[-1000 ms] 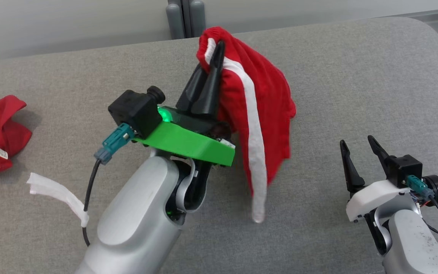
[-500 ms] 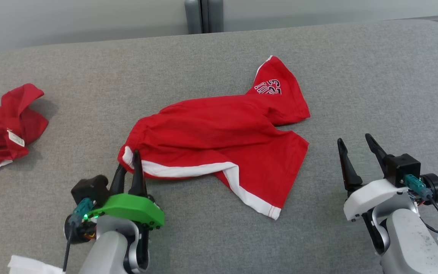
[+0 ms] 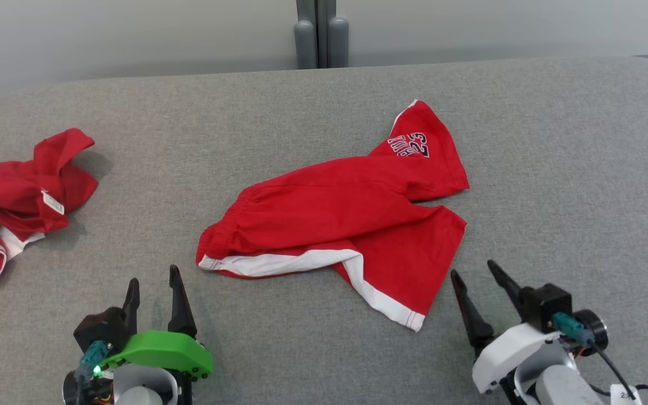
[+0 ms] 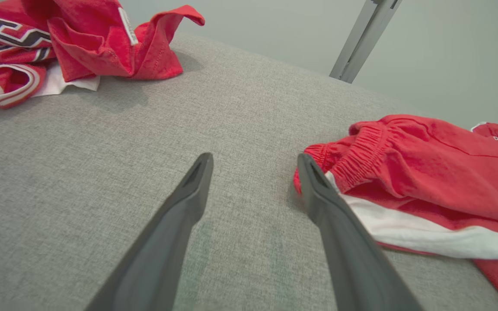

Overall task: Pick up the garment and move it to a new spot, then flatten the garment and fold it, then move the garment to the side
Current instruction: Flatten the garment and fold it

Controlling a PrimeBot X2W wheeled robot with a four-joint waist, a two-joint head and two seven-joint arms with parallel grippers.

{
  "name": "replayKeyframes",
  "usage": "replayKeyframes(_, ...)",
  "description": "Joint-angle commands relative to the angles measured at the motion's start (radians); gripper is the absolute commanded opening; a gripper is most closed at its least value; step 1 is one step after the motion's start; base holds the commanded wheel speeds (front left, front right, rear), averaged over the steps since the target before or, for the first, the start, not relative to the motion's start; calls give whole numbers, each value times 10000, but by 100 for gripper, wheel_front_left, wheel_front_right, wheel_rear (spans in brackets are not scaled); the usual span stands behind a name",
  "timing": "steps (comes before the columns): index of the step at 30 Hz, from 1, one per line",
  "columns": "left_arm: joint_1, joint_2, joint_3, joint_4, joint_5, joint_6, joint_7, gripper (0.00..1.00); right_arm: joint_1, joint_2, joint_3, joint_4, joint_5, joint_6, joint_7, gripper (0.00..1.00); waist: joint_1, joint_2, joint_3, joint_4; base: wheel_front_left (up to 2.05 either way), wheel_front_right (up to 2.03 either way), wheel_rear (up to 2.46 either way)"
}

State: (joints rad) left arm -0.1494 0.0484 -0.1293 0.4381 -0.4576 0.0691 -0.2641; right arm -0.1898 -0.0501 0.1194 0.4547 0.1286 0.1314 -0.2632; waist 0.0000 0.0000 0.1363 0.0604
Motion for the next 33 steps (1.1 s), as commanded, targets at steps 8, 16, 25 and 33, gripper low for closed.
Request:
replayKeyframes(8, 178, 41, -256, -274, 50, -60, -5, 100, 581, -37, 1593, 470, 719, -14, -22, 100, 0, 0, 113, 425, 0, 0, 0)
replayKeyframes(16, 248, 41, -358, -347, -3, -3, -5, 100, 711, -35, 1963, 843, 592, -14, -9, 0, 0, 0, 146, 612, 0, 0, 0)
replayKeyframes(25, 273, 41, -463, -364, -5, -38, -5, 100, 369, -435, 695, 914, 292, -15, -11, 0, 0, 0, 89, 512, 0, 0, 0)
replayKeyframes(33, 427, 38, -845, -203, 680, -192, -5, 100, -383, -1337, -739, 1231, 203, -14, -14, 100, 0, 0, -171, 211, 0, 0, 0)
